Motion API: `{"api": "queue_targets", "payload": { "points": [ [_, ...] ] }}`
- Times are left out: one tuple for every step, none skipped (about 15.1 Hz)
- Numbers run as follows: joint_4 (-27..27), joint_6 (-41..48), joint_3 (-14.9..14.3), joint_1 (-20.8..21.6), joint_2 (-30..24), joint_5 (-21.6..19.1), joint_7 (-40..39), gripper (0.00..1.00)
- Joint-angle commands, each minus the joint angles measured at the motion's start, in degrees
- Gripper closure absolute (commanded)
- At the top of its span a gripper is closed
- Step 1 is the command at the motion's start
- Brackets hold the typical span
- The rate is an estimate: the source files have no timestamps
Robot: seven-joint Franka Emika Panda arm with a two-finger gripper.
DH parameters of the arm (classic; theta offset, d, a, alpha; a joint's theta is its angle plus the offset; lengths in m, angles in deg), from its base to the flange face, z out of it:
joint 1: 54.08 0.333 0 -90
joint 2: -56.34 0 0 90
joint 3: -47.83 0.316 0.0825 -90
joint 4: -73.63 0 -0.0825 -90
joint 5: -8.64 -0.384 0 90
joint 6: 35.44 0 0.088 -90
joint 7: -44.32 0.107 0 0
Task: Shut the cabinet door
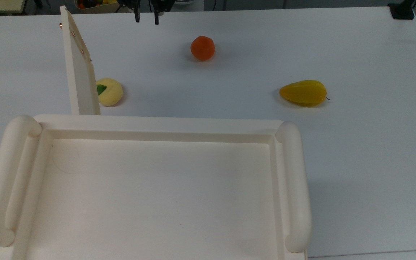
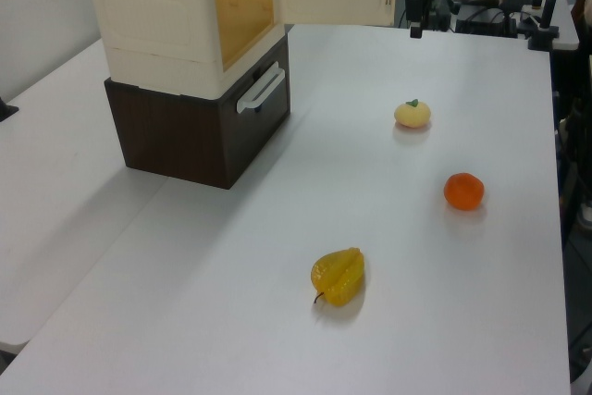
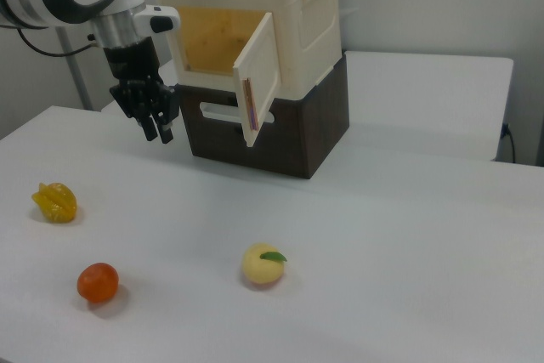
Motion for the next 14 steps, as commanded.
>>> {"api": "queue_targets", "payload": {
  "points": [
    [-0.52,1.67,-0.42,0.05,-0.21,-1.41,-1.74,1.00],
    [-0.52,1.67,-0.42,0.05,-0.21,-1.41,-1.74,1.00],
    [-0.52,1.67,-0.42,0.05,-0.21,-1.41,-1.74,1.00],
    [-0.52,1.84,-0.50,0.05,-0.21,-1.41,-1.57,1.00],
    [-0.61,1.84,-0.50,0.05,-0.30,-1.41,-1.22,1.00],
    [-0.96,1.93,-0.50,-0.03,-0.30,-1.33,-1.13,1.00],
    [-1.40,1.93,-0.59,-0.12,-0.30,-1.32,-1.13,1.00],
    [-1.84,1.93,-0.50,-0.21,-0.30,-1.32,-0.95,1.00],
    [-3.15,2.02,-0.50,-0.21,-0.39,-1.32,-0.69,1.00],
    [-4.81,2.02,-0.59,-0.38,-0.56,-1.32,-0.60,1.00],
    [-6.74,2.28,-0.50,-0.39,-0.65,-1.32,-0.60,1.00],
    [-8.94,2.37,-0.59,-0.47,-0.57,-1.32,-0.60,1.00],
    [-10.70,2.37,-0.68,-0.65,-0.48,-1.24,-0.69,1.00],
    [-11.94,2.02,-0.68,-1.08,-0.39,-1.15,-0.69,1.00]
  ]
}}
